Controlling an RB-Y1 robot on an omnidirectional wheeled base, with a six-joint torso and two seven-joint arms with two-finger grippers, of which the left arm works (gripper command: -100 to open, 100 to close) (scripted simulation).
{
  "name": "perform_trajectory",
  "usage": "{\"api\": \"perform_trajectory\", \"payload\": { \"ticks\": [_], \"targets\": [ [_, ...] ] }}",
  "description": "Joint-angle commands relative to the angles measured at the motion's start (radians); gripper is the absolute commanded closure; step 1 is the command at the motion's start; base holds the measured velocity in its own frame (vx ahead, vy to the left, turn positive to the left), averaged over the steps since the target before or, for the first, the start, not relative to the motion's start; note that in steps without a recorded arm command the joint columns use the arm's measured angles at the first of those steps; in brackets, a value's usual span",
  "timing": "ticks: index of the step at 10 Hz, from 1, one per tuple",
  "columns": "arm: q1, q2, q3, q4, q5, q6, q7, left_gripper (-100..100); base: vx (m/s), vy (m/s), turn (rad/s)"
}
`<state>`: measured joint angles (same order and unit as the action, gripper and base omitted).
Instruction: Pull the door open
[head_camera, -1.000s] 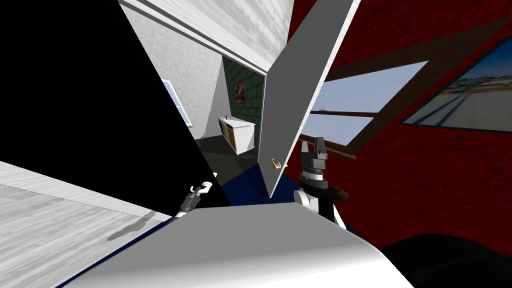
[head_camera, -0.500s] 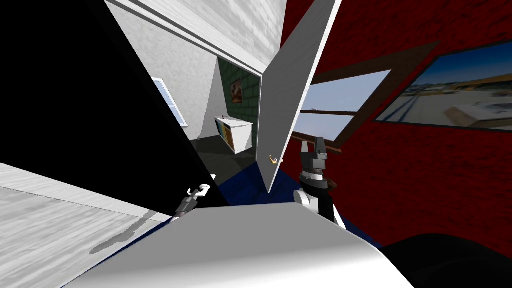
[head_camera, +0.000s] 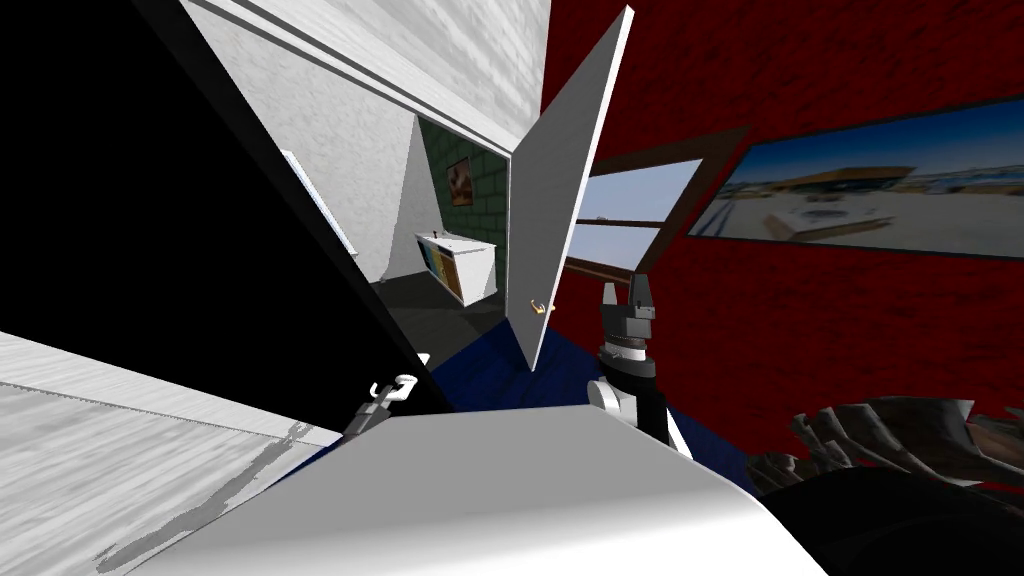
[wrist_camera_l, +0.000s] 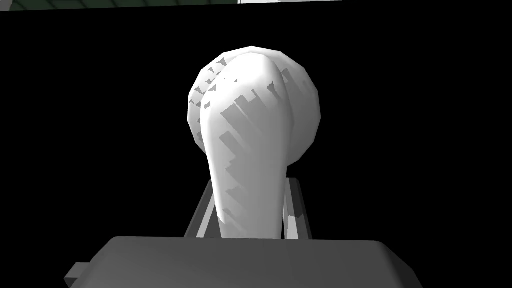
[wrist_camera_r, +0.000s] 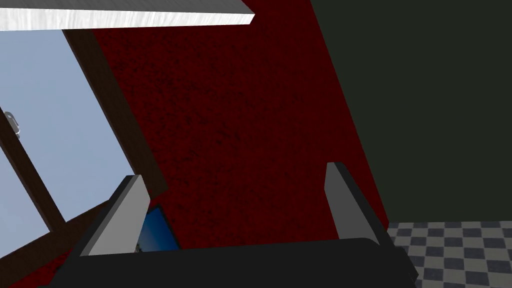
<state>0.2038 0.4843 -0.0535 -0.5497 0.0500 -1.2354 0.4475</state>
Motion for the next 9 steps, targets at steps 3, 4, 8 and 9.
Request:
{"api": "perform_trajectory", "payload": {
  "ticks": [3, 4, 8, 9],
  "targets": [
    [0.021, 0.008, -0.009, 0.019, -0.005, -0.053, 0.012, 100, -0.200, 0.061, -0.168],
    [0.025, 0.010, -0.011, 0.024, -0.006, -0.065, 0.015, 100, -0.184, 0.044, -0.142],
    [-0.019, 0.000, -0.014, 0.040, -0.002, -0.028, 0.004, 100, -0.158, 0.038, -0.100],
    [-0.029, -0.002, -0.015, 0.039, -0.001, -0.017, 0.001, 100, -0.191, 0.044, -0.103]
  ]
}}
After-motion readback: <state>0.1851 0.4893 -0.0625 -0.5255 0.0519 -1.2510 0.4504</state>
